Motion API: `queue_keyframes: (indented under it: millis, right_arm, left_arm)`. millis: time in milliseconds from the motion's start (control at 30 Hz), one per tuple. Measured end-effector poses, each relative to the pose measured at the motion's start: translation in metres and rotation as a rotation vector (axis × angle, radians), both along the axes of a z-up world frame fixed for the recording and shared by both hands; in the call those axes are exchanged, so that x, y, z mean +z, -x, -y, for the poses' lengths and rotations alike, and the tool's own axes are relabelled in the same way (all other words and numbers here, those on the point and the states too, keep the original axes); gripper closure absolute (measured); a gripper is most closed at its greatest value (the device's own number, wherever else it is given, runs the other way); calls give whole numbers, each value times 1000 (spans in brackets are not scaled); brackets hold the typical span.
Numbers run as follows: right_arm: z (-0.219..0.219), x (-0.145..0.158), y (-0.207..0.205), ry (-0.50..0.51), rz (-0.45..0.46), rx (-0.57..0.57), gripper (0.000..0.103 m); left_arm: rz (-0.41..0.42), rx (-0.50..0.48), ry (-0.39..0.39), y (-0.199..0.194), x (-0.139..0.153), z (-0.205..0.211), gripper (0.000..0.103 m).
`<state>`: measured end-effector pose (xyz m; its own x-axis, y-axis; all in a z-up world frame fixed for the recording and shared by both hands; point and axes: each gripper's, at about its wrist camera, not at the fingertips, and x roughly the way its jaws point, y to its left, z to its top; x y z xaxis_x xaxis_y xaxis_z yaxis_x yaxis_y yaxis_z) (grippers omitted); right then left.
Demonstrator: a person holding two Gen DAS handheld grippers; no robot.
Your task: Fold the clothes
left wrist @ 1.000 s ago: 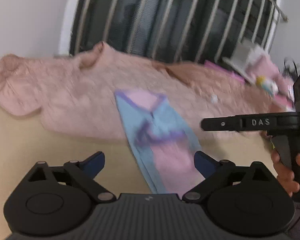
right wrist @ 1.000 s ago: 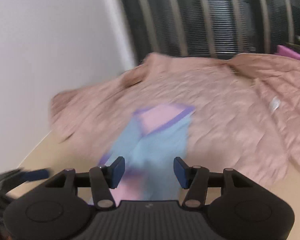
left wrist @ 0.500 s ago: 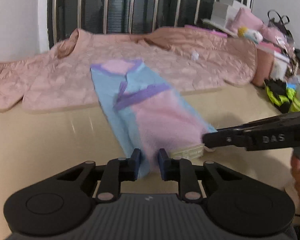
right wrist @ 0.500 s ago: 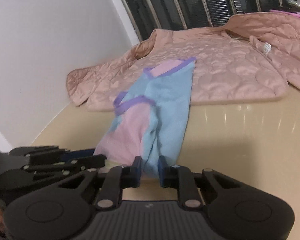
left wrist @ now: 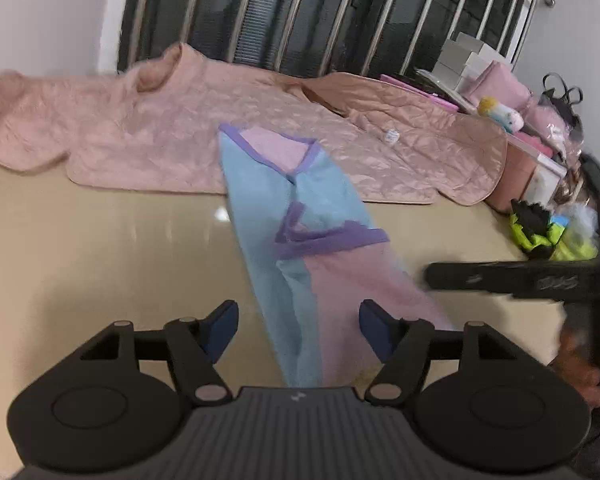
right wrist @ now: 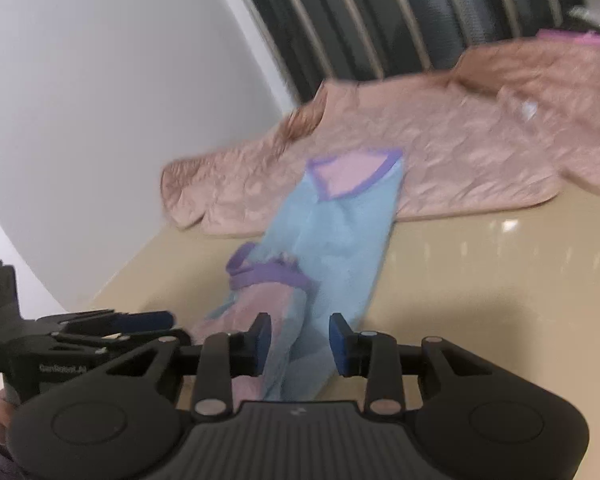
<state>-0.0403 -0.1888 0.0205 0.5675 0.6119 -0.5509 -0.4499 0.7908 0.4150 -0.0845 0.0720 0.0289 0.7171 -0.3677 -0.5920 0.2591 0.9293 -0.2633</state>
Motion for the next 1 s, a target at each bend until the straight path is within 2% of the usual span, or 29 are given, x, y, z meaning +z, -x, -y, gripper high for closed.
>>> queue_keyframes:
  millis: [33, 100, 133, 167, 300, 400, 433, 467, 533, 567, 633, 700, 733, 767, 800, 833, 867, 933, 1000]
  right_arm:
    - [-6, -2, -6, 2, -9, 13, 71]
    - [-18, -8, -17, -1, -45, 29, 72]
    - [-22, -10, -19, 1, -51, 30, 87]
    - [-26, -11, -21, 2, -51, 27, 99]
    - [-32, 1, -24, 57, 84, -55, 99]
    - [-37, 2, -27, 163, 101, -115, 93]
    - [-34, 2, -24, 177, 91, -112, 87]
    - [-30, 2, -18, 176, 88, -107, 69]
    - [-14, 5, -2, 126, 94, -96, 44]
    - [-5, 6, 6, 79, 97, -78, 40]
    - [10, 7, 19, -9, 93, -22, 40]
    - [15, 3, 23, -59, 87, 33, 41]
    - [13, 1, 22, -52, 80, 41, 41]
    - [11, -2, 20, -31, 70, 40, 44]
    - [7, -4, 18, -11, 63, 33, 48]
    - [4, -7, 16, -1, 53, 32, 66]
    - [3, -10, 14, -3, 34, 33, 96]
    - [3, -14, 12, -28, 1, 24, 96]
    - [6, -12, 20, -30, 6, 39, 96]
  left_arm:
    - [-6, -8, 19, -2, -2, 0, 37]
    - [-10, -14, 45, -2, -4, 0, 66]
    - [-11, -13, 58, -1, -4, -1, 93]
    - [-12, -13, 72, -1, -5, -2, 96]
    - [5, 20, 70, -6, -6, -3, 96]
    - [13, 6, 44, -6, -7, 4, 83]
    - [18, -2, 38, -4, -7, 6, 71]
    - [25, -11, 34, -3, -7, 8, 59]
    - [60, -27, 48, 6, -4, 6, 48]
    - [75, -37, 60, 8, -3, 5, 39]
    - [81, -55, 88, 7, -4, 4, 32]
    - [42, -52, 111, 0, -11, 4, 33]
    - [23, -50, 123, -4, -14, 5, 42]
    - [4, -49, 134, -8, -17, 5, 57]
    - [-12, -47, 146, -11, -20, 5, 64]
    - [-15, -43, 156, -10, -23, 5, 74]
    - [-17, -38, 164, -9, -25, 4, 84]
    - [-10, -26, 162, -1, -25, 4, 92]
    - [-12, -21, 161, 14, -22, 3, 94]
